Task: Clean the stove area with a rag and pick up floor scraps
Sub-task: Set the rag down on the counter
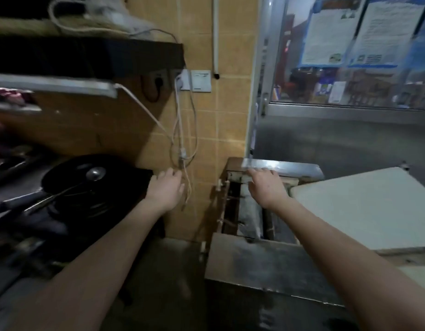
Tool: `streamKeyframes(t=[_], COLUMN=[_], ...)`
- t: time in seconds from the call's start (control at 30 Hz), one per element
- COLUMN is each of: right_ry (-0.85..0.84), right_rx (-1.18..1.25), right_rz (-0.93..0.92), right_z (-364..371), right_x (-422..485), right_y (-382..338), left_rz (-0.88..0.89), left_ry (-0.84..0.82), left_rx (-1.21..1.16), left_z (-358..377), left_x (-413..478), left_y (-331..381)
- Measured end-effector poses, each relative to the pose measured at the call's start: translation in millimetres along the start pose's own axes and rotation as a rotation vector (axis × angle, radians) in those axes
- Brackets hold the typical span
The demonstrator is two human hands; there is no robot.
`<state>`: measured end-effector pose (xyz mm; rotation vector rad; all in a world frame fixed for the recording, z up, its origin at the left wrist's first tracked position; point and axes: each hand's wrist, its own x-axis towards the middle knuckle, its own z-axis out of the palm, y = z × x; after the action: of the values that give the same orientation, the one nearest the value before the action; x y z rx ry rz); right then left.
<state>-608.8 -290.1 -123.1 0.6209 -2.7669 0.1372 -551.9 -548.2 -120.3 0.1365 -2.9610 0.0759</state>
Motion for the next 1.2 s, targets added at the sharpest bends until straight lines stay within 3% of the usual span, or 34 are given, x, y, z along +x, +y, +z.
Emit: streamKeyframes(t=[0.3, 0.7, 1.2], right_ry=[-0.140, -0.089, -0.118], right_rx=[0.098, 0.295, 0.325], right_rz=[-0.244, -0.555, -0.849], right_z=[41.6, 74.2, 123.6], right_x=[48.0, 137.3, 162.9], right_y=[-114.4, -248.5, -439.3], left_rz=[-0.229, -0.646, -0.977], left_ry=[-0.026, -0.079, -0.136], left_rx=[-0.014, 0.110, 0.098], left_z=[2.5, 2.5, 15.8], left_x=[-48.0, -105.3, -197.1], left_y=[-119.2, -235.9, -361.2])
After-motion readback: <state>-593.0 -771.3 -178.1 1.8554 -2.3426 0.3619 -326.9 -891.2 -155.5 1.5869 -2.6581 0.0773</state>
